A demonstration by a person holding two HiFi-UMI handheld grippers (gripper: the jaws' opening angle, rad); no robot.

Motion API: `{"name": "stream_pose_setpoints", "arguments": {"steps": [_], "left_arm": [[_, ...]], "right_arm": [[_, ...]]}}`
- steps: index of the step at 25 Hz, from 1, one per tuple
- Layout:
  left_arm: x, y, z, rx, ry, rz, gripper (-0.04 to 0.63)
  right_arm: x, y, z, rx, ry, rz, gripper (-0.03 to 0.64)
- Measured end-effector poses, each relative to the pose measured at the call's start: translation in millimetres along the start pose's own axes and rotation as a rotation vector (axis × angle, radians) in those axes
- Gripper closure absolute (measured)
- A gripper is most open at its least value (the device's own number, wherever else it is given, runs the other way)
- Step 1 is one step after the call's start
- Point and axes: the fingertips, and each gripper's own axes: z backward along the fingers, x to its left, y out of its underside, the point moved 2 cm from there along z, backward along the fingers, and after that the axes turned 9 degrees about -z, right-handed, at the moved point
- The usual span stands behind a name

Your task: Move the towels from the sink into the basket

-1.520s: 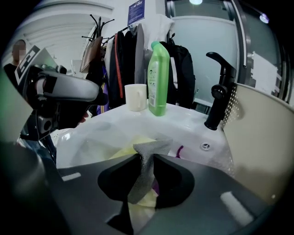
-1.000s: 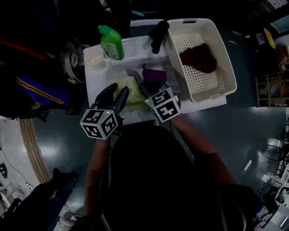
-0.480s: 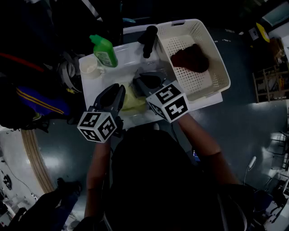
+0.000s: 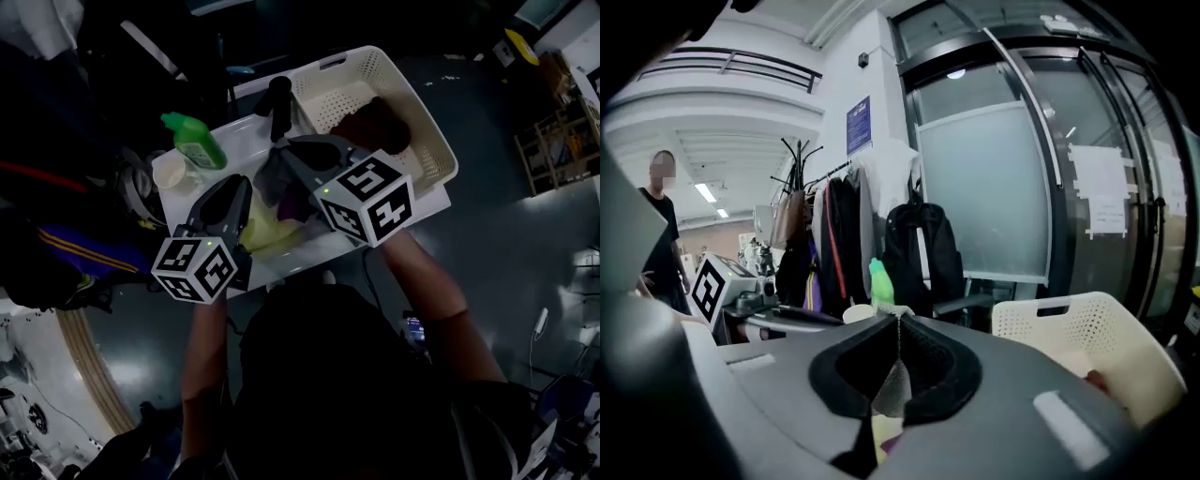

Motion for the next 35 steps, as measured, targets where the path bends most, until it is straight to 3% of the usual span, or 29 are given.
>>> {"name": "stream_pose_setpoints", "arguments": {"steps": [9, 15, 20, 28, 35], "left_arm": [[-34, -33, -33, -0.008, 0.092, -0.061, 0.545], [-52, -36, -58, 0.008, 0.148, -0.079, 0.548], [-74, -35, -79, 0.027, 0.197, -0.087, 0.548], [-102, -28, -108, 0.064, 0.266, -0.105, 0.548], [-115, -23, -120, 0.084, 0.287, -0.111, 0.548]], "right_arm": [[-51, -64, 56, -0.149, 0.128, 0.035, 0.615], [-92, -76, 92, -0.208, 0.23, -0.001, 0.615], [-118, -59, 110, -0.193, 0.282, -0.039, 0.615], [-158, 1, 124, -0.099, 0.354, -0.144, 0.615], [-171, 23, 129, -0.054, 0.39, -0.155, 0.611]]}}
